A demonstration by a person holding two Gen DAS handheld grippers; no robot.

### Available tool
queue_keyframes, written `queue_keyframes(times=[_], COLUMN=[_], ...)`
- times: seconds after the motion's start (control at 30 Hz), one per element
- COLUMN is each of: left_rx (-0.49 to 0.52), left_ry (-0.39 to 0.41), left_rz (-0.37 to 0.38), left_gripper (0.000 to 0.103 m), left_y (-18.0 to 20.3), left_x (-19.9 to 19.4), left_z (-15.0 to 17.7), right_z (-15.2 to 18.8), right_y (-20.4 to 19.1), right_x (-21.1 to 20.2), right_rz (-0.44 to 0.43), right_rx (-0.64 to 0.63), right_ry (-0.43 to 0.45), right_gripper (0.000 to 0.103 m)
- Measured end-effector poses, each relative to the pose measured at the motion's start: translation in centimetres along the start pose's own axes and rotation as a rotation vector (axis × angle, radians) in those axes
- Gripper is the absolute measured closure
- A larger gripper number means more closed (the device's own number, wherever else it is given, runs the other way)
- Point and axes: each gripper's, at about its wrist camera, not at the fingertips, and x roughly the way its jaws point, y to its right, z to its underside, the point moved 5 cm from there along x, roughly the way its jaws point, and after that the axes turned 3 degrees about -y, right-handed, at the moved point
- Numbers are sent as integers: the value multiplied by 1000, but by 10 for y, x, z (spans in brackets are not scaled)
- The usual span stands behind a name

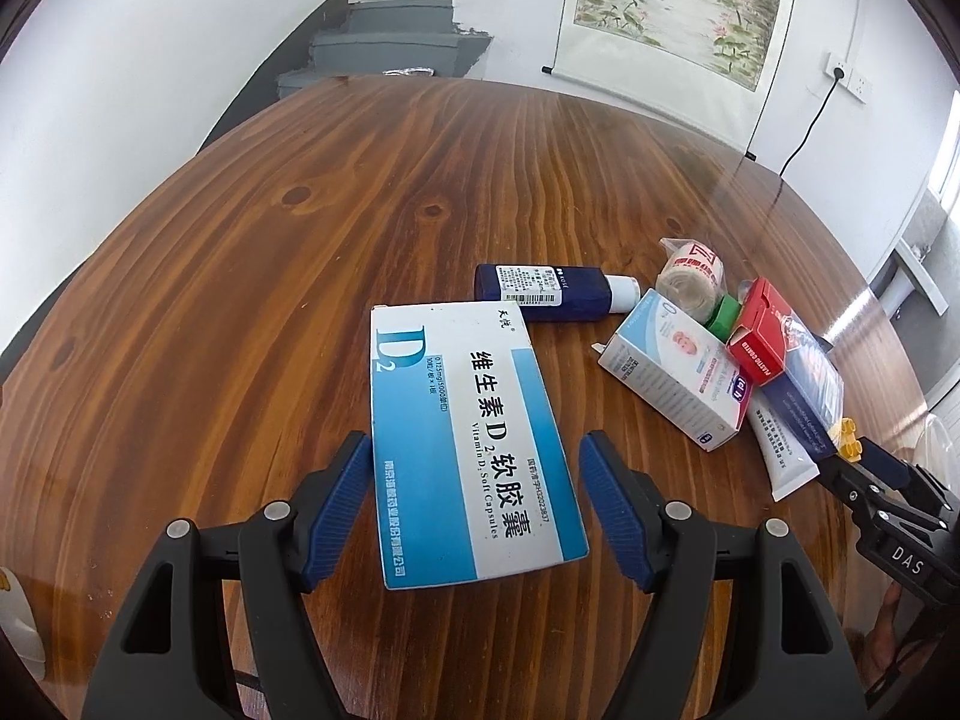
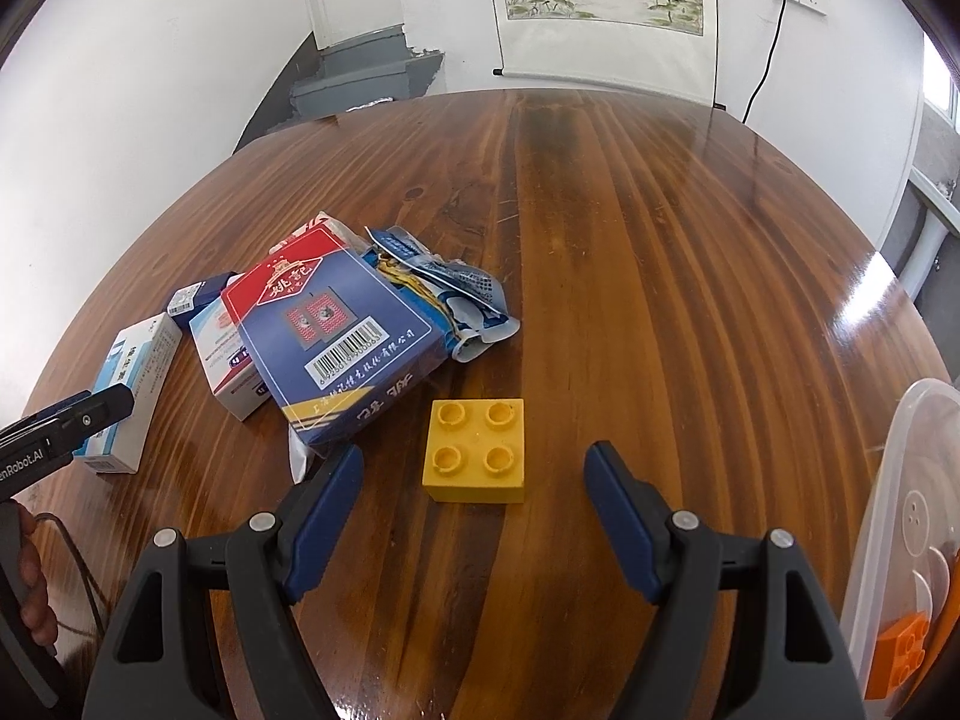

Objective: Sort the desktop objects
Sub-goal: 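Close left gripper on blue-and-white vitamin box while right gripper grasps yellow brick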

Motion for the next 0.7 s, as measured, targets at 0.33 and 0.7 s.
queue_keyframes(times=[0.33, 0.7], left_rx=[-25, 41], left_ry=[-19, -5], left_rz=[-21, -86], left_gripper=[28, 26], left_y=[-10, -5], left_x=[16, 21], left_z=[-2, -4], right_z=[-1, -3], right_y=[-2, -2], right_x=[2, 2], right_rz=[12, 62], right_rx=[-4, -32], right_ry=[2, 0], right_gripper=[25, 46])
